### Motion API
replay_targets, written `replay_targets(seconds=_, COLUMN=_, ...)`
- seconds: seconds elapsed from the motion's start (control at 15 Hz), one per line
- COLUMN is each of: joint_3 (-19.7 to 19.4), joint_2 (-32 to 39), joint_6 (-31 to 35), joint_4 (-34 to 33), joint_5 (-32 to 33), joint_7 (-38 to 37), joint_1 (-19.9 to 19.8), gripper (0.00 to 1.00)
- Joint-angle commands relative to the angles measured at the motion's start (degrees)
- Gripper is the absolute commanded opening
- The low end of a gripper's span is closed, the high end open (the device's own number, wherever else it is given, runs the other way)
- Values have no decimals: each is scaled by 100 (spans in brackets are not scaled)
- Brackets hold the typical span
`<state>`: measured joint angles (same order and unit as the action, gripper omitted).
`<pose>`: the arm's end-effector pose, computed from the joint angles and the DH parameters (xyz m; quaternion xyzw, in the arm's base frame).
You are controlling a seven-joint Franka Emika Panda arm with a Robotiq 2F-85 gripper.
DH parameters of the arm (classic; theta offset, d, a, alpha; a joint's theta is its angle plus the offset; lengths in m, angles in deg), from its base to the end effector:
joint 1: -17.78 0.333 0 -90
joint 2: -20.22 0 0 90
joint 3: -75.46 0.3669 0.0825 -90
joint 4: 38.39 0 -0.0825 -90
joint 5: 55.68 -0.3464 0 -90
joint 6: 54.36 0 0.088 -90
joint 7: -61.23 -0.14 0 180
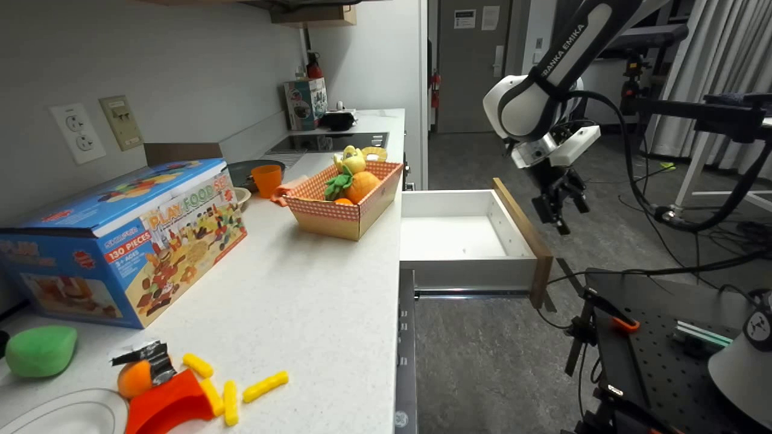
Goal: Pen the top right drawer, remove the toy pineapple and banana, put it in the fruit box and close the drawer
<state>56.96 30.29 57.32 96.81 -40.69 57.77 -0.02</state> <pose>0.3147 -0.2636 0.2838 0.9161 -0.2515 -0.3091 0.0439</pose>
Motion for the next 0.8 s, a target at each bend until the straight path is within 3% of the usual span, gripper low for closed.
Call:
replay_targets(seconds=0.0, joint_3=-3, joint_2=-12, joint_6=-8, joint_4=1, joint_5=-3, joint_7=2, joint_1=3, gripper=100)
replay_targets(seconds=0.73, joint_3=102, joint_2=719, joint_6=183, joint_4=-537, joint_5=-176, joint_7=187, joint_1=-18, gripper=100)
